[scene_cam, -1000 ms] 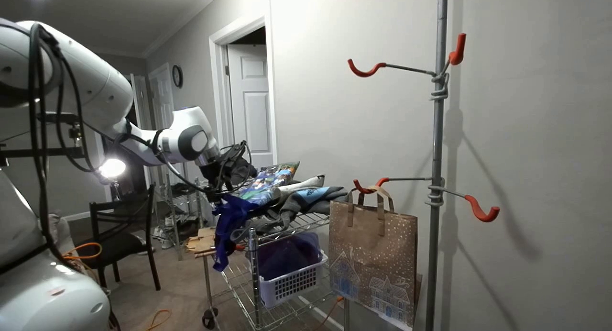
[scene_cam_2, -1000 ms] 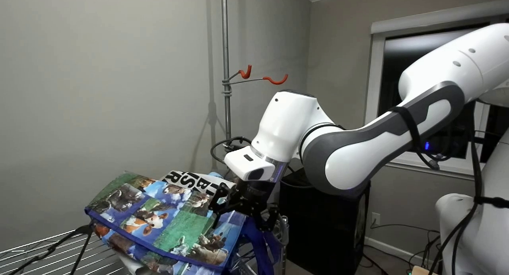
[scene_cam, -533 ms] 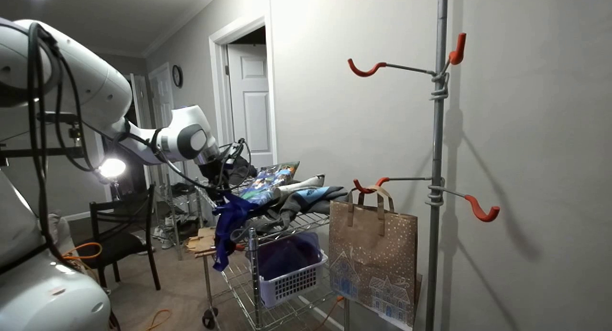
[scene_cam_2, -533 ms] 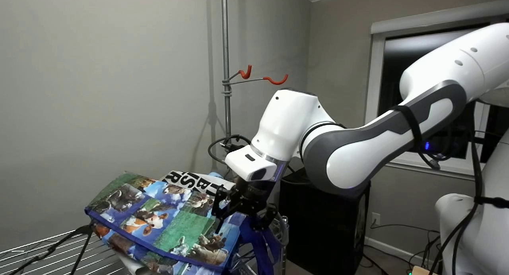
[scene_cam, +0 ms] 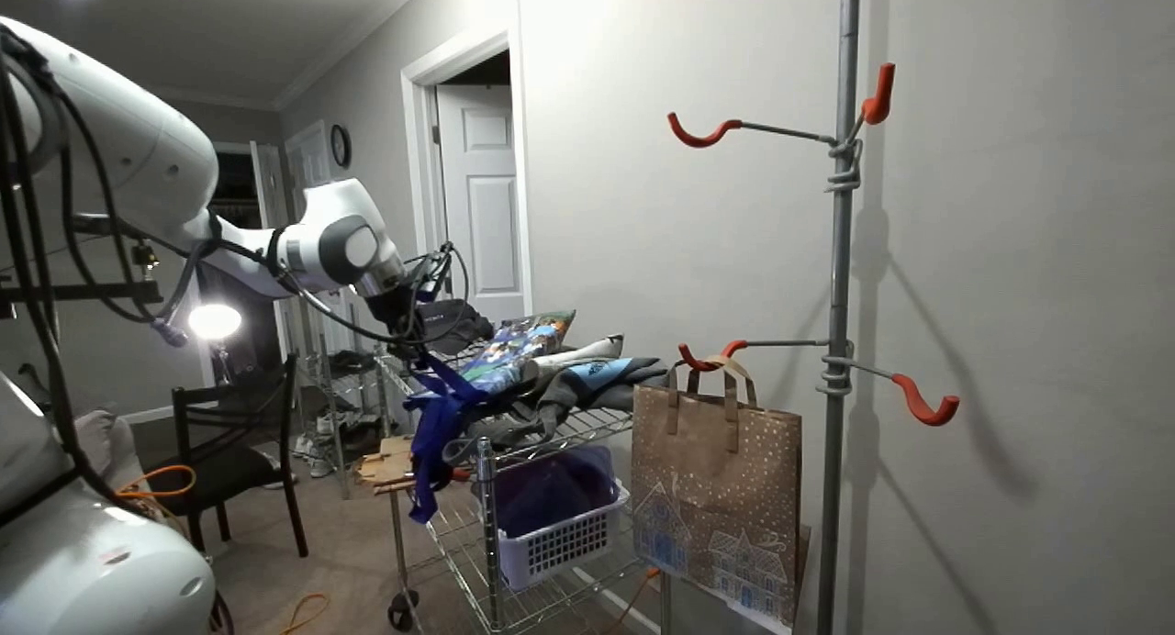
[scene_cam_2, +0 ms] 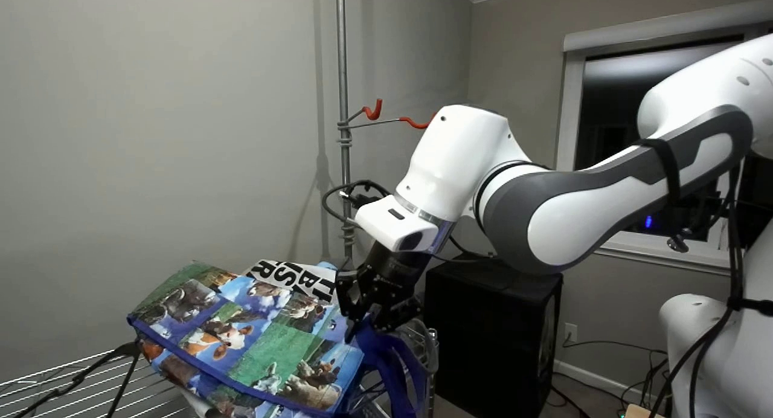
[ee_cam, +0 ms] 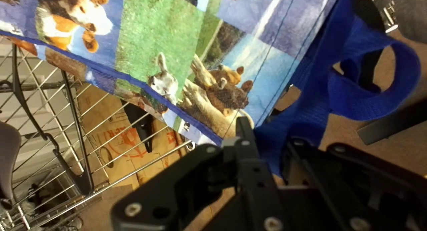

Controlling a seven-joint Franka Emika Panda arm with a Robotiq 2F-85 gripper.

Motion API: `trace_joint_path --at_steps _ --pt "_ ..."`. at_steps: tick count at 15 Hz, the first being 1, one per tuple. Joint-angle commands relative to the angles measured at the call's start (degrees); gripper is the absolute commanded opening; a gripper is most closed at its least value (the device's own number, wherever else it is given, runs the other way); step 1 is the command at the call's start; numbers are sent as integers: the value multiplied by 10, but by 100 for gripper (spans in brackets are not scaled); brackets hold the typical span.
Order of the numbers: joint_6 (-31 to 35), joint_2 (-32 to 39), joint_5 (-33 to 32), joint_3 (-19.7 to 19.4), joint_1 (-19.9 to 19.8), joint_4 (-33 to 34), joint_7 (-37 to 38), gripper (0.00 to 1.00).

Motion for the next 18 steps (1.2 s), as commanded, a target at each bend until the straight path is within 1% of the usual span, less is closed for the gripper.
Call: trace_joint_path --at_steps 1,4,7,10,12,14,16,18 --pt "-28 -53 -30 7 -2 3 0 0" --pt "-24 -76 -50 11 -3 9 8 0" --pt "-12 -89 -63 17 -9 21 36 0" --pt "-1 -108 -104 49 -28 46 116 0" --pt "-11 -118 -135 70 -36 75 168 0" --pt "-21 -118 -132 73 -24 109 199 0" --pt "-23 -115 -106 63 1 140 205 0" --pt "-15 -112 -89 54 17 167 209 0"
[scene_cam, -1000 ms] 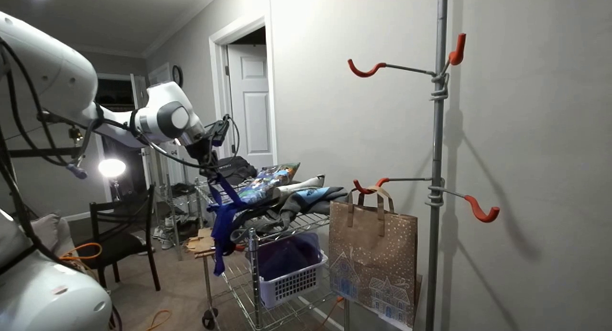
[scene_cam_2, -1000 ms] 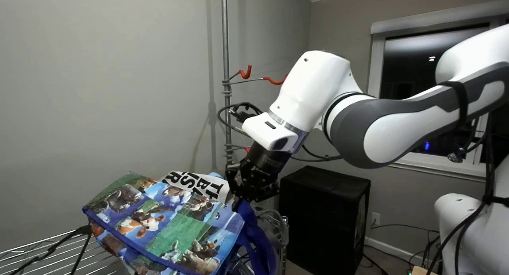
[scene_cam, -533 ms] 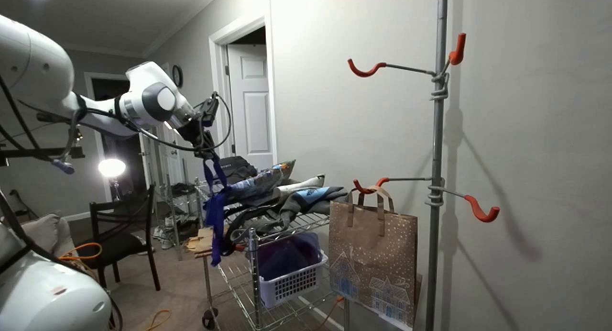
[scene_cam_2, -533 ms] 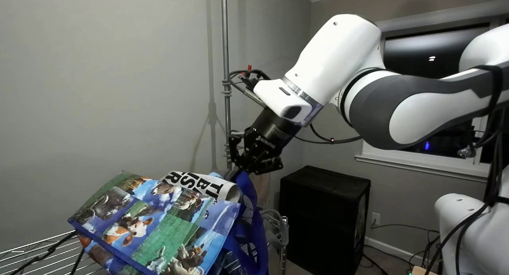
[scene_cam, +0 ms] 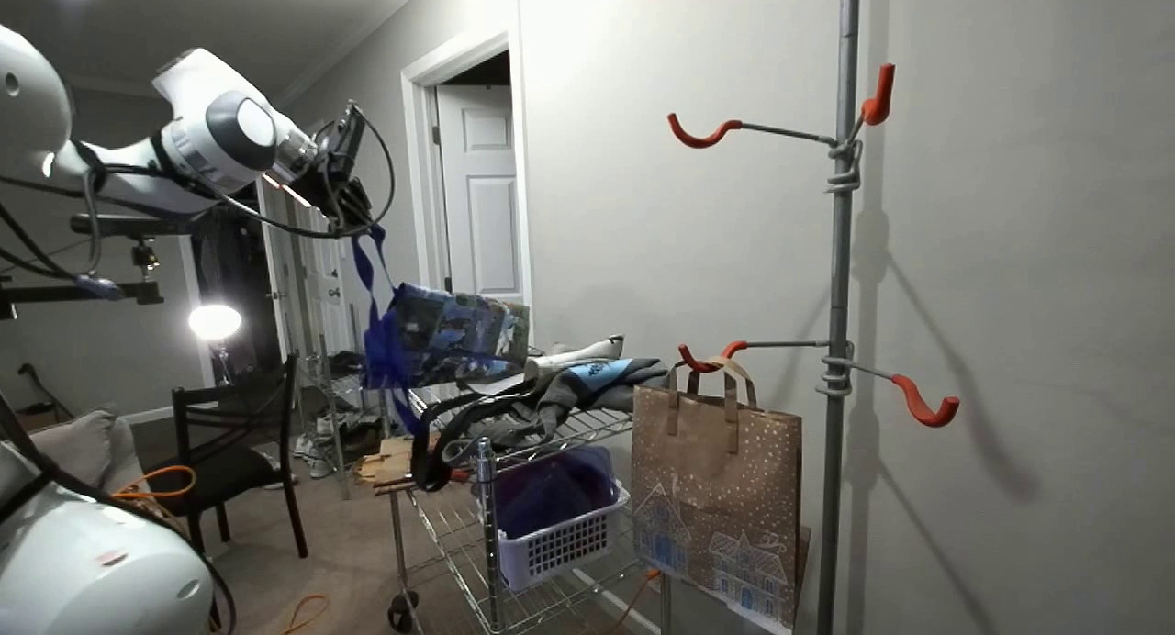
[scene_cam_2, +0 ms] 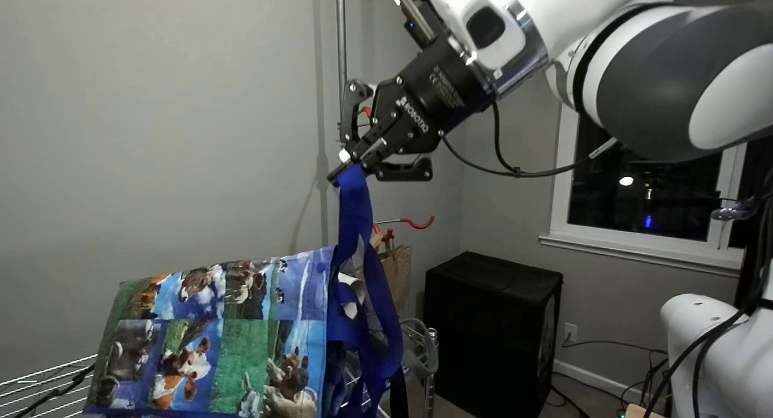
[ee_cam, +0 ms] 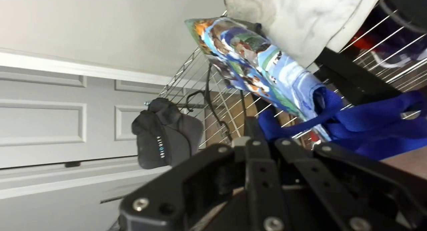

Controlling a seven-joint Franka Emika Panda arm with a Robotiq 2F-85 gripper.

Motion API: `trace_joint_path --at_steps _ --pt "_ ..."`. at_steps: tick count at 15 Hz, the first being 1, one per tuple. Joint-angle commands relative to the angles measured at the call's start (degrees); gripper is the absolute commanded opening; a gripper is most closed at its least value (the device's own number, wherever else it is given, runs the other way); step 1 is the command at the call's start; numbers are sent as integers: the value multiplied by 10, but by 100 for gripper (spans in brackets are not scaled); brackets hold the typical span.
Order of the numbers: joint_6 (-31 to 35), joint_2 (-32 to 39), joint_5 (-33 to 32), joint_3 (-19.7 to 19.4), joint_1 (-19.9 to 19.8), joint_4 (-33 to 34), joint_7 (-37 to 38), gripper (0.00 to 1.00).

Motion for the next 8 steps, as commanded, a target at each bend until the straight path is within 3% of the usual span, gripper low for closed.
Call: trace_joint_path --at_steps 1,8 --pt "0 3 30 -20 32 49 13 0" --pt "3 -16 103 -62 95 108 0 0"
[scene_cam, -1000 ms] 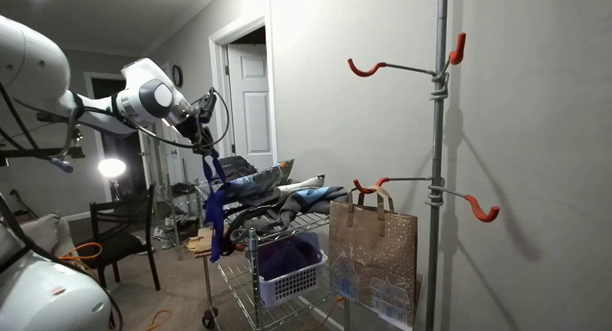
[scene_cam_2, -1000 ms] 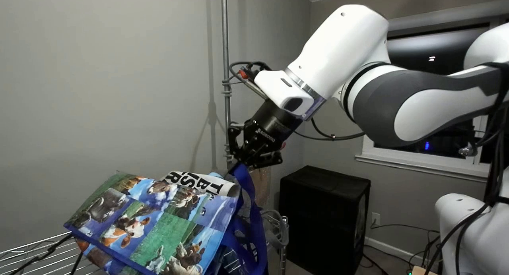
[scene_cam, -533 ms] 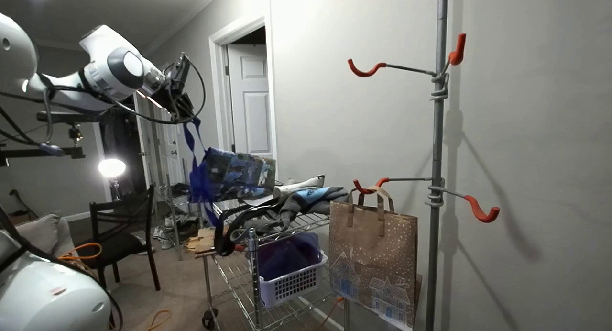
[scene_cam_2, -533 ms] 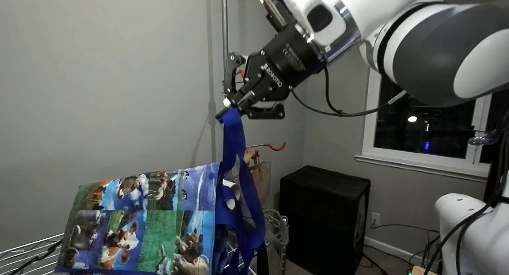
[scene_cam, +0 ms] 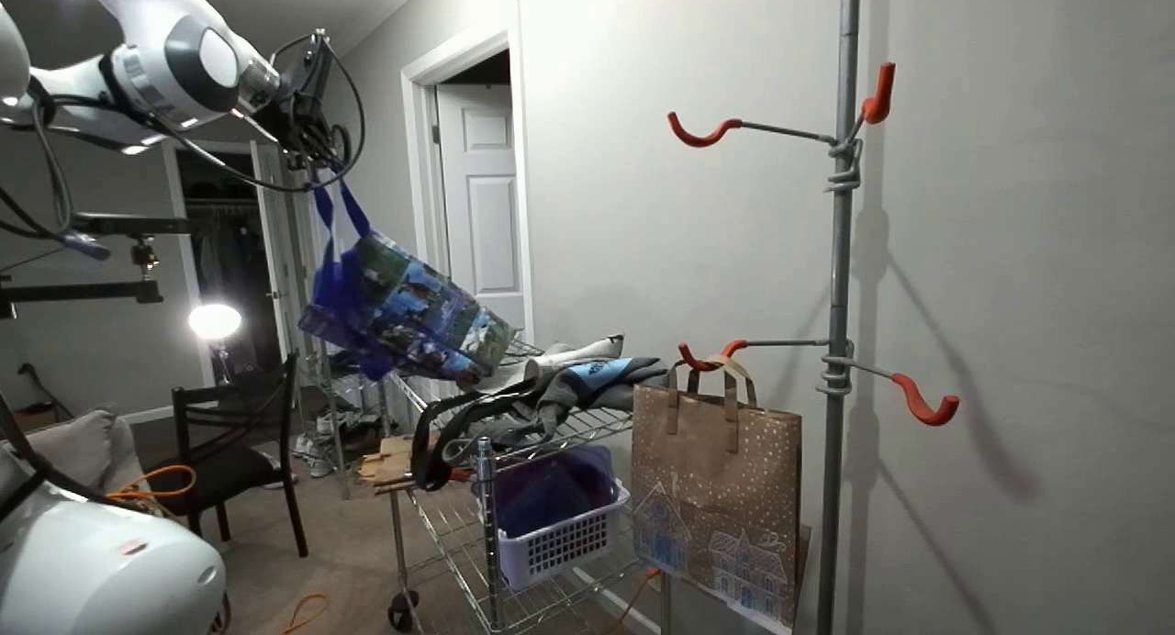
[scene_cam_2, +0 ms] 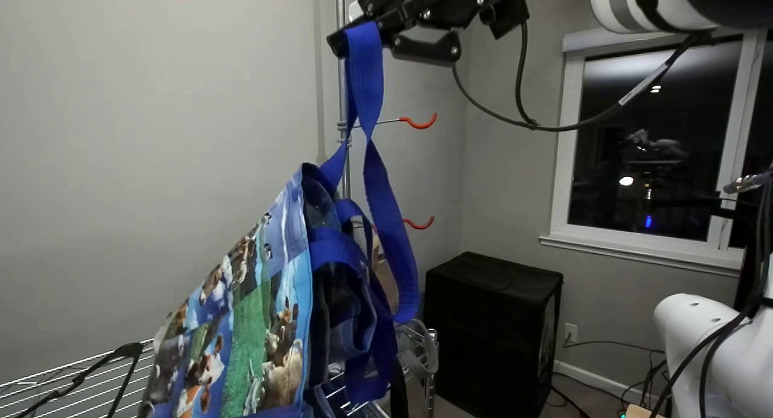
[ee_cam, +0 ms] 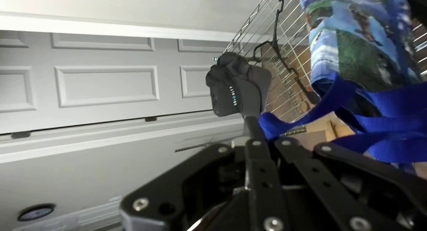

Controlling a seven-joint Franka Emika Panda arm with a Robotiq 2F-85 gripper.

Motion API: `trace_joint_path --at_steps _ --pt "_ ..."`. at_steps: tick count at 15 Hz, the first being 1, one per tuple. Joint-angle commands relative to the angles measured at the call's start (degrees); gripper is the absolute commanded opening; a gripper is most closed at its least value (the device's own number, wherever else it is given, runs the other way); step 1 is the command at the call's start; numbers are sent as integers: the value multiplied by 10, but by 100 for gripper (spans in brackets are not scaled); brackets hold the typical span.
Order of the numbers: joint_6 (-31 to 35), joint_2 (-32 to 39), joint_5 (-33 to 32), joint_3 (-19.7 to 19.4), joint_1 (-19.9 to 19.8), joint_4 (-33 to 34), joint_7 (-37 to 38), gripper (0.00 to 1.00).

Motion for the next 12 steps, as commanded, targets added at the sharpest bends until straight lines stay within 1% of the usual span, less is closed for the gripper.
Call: trace_joint_path --at_steps 1,3,5,8,12 --pt "-4 -16 34 -26 37 16 -2 0" --pt "-16 -28 24 -27 33 20 8 0" --pt "-35 -44 8 -22 17 23 21 0" --pt "-63 -67 1 -18 1 32 37 0" --pt "-83 -100 -40 -8 -61 45 89 0"
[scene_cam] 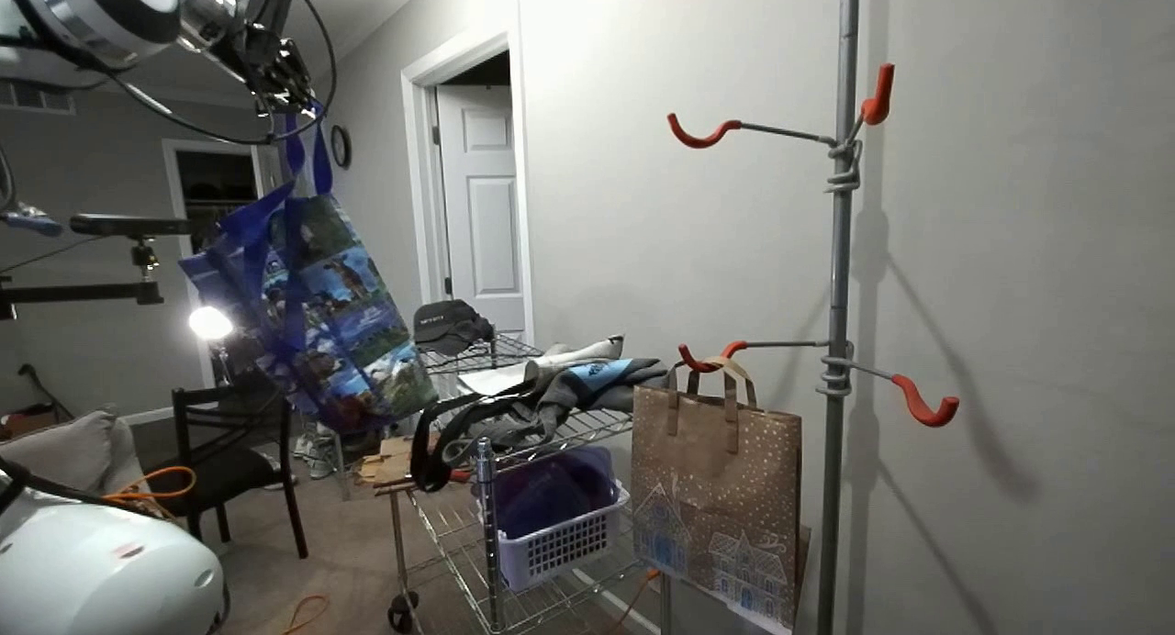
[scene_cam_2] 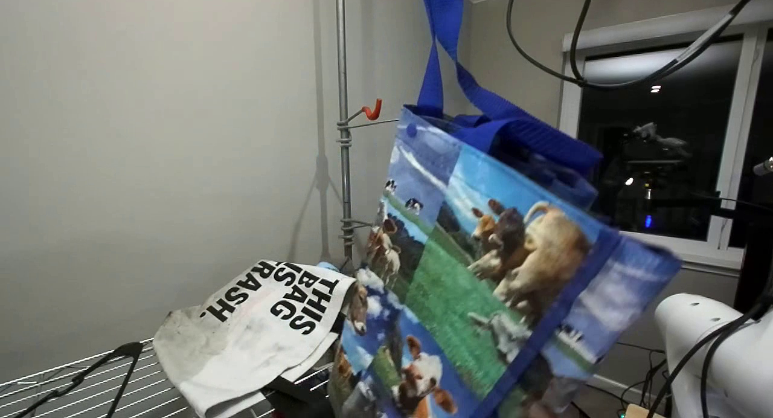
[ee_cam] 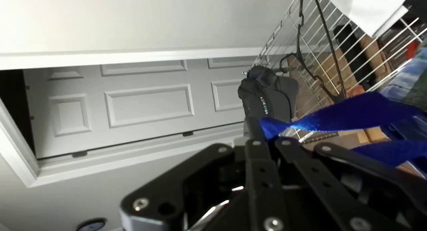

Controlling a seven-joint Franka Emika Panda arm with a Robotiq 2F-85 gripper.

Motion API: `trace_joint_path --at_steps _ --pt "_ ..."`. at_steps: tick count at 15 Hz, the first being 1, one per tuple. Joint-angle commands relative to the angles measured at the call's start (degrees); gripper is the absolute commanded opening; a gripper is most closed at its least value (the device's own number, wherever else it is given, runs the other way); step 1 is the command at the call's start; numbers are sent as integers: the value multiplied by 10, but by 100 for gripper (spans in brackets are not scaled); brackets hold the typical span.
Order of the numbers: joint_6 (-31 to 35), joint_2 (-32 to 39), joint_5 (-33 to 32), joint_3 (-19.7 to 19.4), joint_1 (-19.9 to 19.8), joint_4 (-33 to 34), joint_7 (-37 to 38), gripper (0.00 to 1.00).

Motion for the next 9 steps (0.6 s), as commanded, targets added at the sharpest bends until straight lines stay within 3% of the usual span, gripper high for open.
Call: trace_joint_path --at_steps 1,9 --pt "-29 -33 -40 9 -64 10 50 0" --pt "-94 -86 -37 -89 -146 -32 90 0"
